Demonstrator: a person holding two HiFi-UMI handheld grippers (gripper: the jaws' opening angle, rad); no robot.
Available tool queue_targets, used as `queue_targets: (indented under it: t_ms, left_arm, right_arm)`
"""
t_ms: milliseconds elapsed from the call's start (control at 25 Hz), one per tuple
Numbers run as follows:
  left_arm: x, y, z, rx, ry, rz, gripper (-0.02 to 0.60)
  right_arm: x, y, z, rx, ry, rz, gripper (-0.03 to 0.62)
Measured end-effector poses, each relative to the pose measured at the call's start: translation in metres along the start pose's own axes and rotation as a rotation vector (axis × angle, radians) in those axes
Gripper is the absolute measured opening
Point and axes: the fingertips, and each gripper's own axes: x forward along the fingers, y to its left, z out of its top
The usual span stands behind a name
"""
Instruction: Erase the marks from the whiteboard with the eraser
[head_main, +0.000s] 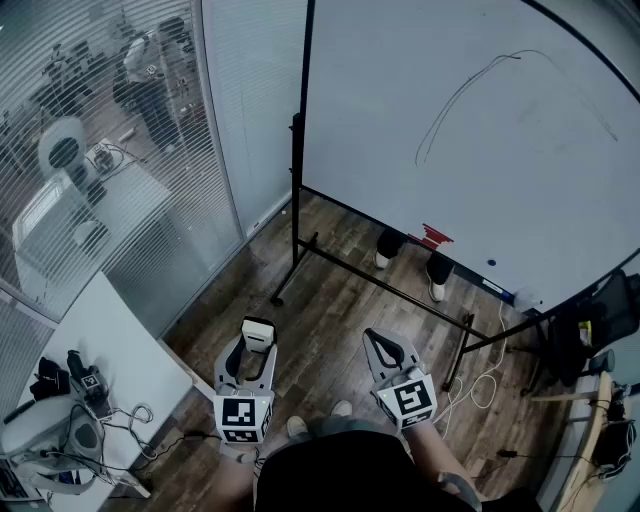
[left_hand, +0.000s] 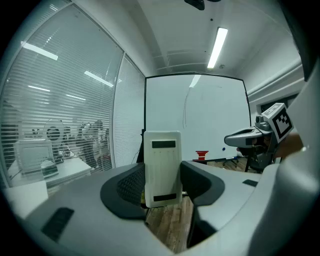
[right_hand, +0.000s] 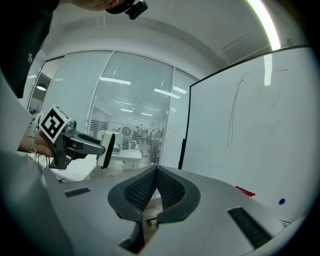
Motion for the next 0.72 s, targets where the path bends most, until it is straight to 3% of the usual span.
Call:
queue_targets:
  t_ms: [480, 720]
  left_arm:
    - [0.072, -0.067, 0.033, 0.045, -0.025, -0.039, 0.235]
    - [0.109, -0.099, 0.041, 0.082, -0.009, -0.050, 0.235]
  right_arm:
    - [-0.019, -0.091, -0.004, 0.039, -0.079, -0.032, 0.026]
    - [-0.025, -0.131, -0.029, 0.088, -0.086, -0.037, 0.026]
